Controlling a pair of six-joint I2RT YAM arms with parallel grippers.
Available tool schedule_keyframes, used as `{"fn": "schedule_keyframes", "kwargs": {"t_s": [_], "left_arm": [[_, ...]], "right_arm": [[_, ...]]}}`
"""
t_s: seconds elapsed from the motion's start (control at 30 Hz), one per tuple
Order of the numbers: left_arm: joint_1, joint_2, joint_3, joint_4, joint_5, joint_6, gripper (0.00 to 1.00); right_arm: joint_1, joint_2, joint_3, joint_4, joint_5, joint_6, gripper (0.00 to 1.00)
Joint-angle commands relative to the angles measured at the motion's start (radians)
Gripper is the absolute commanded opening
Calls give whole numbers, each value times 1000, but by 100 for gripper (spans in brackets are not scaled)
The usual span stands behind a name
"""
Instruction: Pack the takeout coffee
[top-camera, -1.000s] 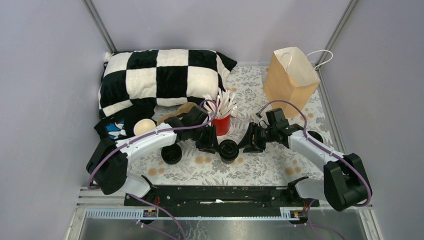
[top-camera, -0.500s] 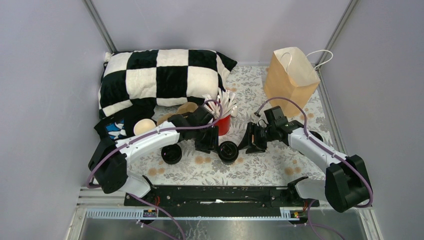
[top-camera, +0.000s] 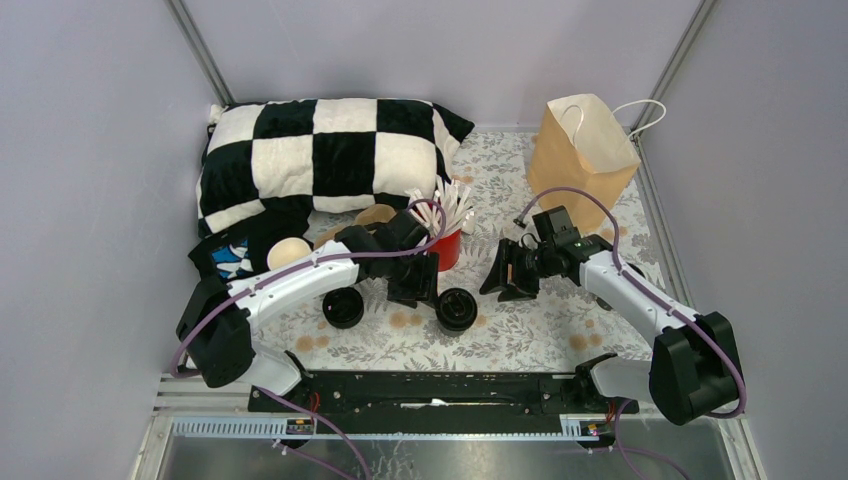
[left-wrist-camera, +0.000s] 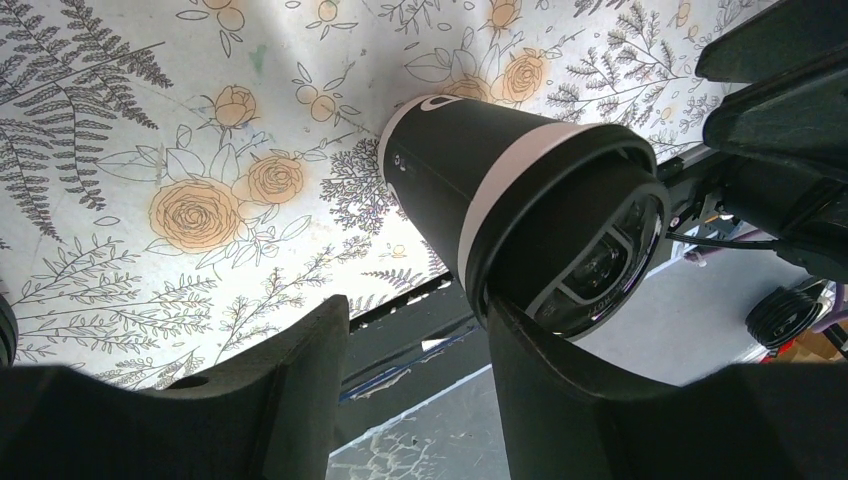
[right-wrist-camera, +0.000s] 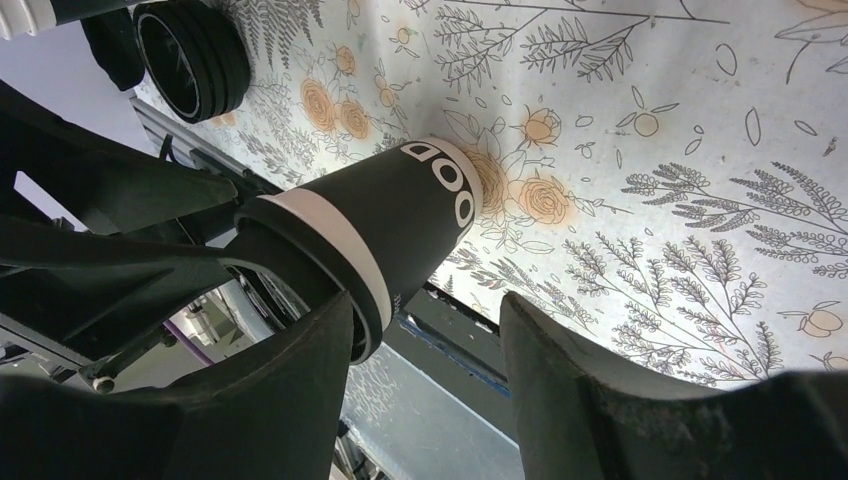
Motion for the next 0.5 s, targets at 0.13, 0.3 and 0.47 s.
{"fn": "schedule_keyframes", "kwargs": {"t_s": [0.13,0.3,0.47], "left_arm": [[-4,-8,62,2,-29,8,60],[-4,-32,43,-22,-52,7,63],[-4,-65,51,-56,-67,31,69]], "right_arm": [[-5,2,73,-64,-10,-72,65],[-5,8,80,-56,-85,-84,69],[-6,30,100,-33,-188,-101,78]]}}
